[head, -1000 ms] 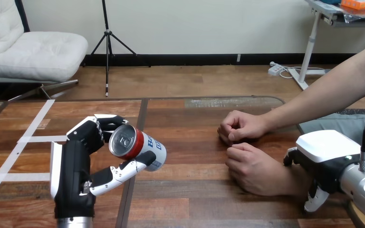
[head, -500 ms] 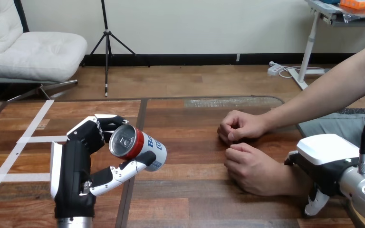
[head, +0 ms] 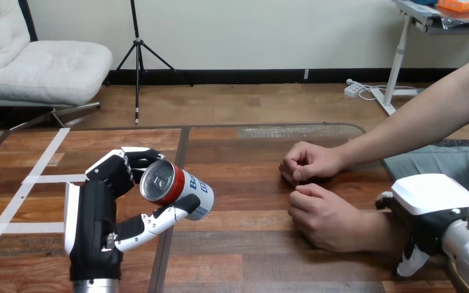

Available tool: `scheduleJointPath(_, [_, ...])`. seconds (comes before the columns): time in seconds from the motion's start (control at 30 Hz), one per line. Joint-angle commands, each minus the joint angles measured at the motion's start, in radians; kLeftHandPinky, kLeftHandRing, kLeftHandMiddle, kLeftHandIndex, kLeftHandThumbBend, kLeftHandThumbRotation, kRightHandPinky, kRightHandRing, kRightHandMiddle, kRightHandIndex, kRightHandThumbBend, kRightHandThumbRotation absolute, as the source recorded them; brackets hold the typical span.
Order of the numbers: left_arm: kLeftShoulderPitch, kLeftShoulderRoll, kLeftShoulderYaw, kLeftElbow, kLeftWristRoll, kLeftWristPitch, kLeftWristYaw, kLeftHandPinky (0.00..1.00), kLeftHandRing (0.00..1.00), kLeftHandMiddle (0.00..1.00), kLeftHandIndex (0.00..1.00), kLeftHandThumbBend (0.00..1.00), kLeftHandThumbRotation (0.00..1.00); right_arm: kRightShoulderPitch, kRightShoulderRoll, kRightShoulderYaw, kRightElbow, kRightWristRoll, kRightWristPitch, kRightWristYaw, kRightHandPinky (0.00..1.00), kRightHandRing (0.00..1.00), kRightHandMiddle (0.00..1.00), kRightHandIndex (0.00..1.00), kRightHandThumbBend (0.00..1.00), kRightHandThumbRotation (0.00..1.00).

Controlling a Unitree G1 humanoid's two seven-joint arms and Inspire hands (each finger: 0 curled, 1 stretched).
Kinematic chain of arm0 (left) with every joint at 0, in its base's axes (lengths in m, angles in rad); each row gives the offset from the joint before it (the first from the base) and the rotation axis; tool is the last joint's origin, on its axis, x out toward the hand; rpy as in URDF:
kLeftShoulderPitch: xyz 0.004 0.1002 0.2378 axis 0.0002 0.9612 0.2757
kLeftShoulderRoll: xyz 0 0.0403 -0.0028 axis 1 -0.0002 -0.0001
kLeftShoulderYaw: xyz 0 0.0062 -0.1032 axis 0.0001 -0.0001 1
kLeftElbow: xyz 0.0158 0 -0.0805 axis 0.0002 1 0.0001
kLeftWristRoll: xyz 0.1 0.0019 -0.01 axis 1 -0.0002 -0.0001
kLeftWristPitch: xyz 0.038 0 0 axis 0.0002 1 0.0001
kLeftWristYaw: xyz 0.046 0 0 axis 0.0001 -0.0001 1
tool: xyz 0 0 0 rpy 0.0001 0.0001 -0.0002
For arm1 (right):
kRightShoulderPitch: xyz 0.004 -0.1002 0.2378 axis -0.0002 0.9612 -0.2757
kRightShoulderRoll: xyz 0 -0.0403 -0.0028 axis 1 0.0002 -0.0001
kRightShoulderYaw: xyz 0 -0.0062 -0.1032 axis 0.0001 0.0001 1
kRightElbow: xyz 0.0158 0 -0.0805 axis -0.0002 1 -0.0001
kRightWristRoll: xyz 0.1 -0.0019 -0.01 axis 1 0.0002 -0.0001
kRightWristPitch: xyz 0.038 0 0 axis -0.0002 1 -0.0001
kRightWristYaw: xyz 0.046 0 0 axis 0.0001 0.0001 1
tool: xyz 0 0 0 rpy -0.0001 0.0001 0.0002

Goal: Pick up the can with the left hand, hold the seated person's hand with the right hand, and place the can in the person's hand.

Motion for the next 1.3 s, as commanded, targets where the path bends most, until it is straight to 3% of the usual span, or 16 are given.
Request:
scheduleJointPath(0.0, [-0.042, -0.002, 0.007, -0.024, -0.015, -0.023, -0.004, 0.42, 0.43, 0.47, 0.51, 0.77, 0.00, -0.020, 0.024, -0.014, -0.054, -0.019, 0.038, -0.047, 0.81, 0.89, 0.91, 0.86, 0.86, 0.11])
scheduleJointPath(0.67, [-0.048, 0.001, 0.009, -0.014, -0.023, -0.034, -0.013, 0.43, 0.44, 0.48, 0.51, 0.77, 0.00, -0.036, 0.034, 0.008, -0.037, -0.020, 0.080, -0.060, 0.79, 0.85, 0.86, 0.83, 0.84, 0.13])
scheduleJointPath(1.27, [-0.040, 0.000, 0.014, -0.027, -0.009, -0.018, -0.007, 0.42, 0.43, 0.47, 0.51, 0.77, 0.00, -0.060, 0.063, 0.024, 0.017, -0.010, 0.084, -0.094, 0.59, 0.68, 0.73, 0.73, 0.82, 0.04])
